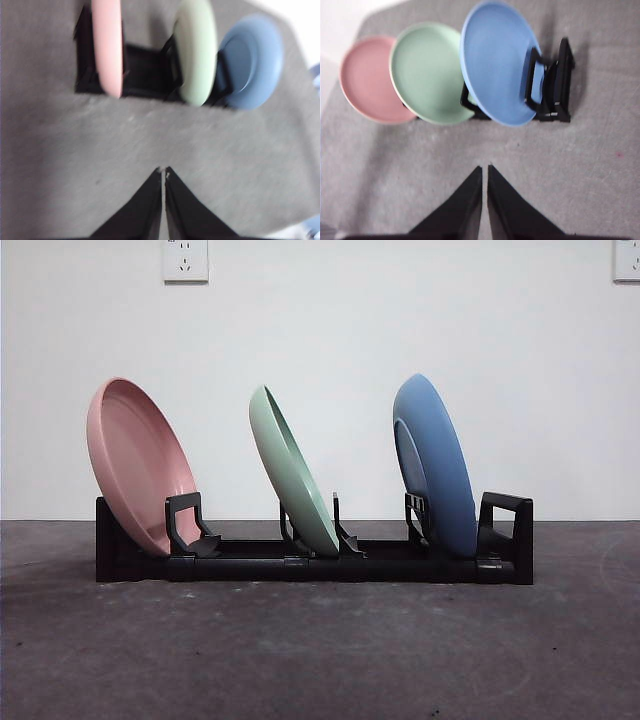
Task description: Place the plate
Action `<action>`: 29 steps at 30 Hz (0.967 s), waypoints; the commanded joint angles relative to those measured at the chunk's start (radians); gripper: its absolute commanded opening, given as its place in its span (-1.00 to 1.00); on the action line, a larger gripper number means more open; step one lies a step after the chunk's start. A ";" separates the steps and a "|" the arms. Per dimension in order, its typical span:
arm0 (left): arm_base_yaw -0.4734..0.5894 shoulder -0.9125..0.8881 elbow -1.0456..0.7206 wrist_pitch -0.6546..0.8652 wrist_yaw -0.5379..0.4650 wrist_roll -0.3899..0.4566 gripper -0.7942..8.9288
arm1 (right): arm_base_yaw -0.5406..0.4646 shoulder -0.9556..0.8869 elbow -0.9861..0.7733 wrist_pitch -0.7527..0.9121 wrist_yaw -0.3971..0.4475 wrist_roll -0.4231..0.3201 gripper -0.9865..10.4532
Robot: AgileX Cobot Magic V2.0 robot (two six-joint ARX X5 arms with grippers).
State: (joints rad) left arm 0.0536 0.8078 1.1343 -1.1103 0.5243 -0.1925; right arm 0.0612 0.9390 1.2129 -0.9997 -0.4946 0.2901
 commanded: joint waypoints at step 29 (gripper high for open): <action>-0.037 0.144 0.118 -0.018 -0.113 0.162 -0.13 | 0.182 0.532 0.341 0.043 -0.032 -0.014 -0.24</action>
State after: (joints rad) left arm 0.0174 0.9470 1.2259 -1.1328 0.4149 -0.0433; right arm 0.2371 1.4567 1.5356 -0.9638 -0.5236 0.2699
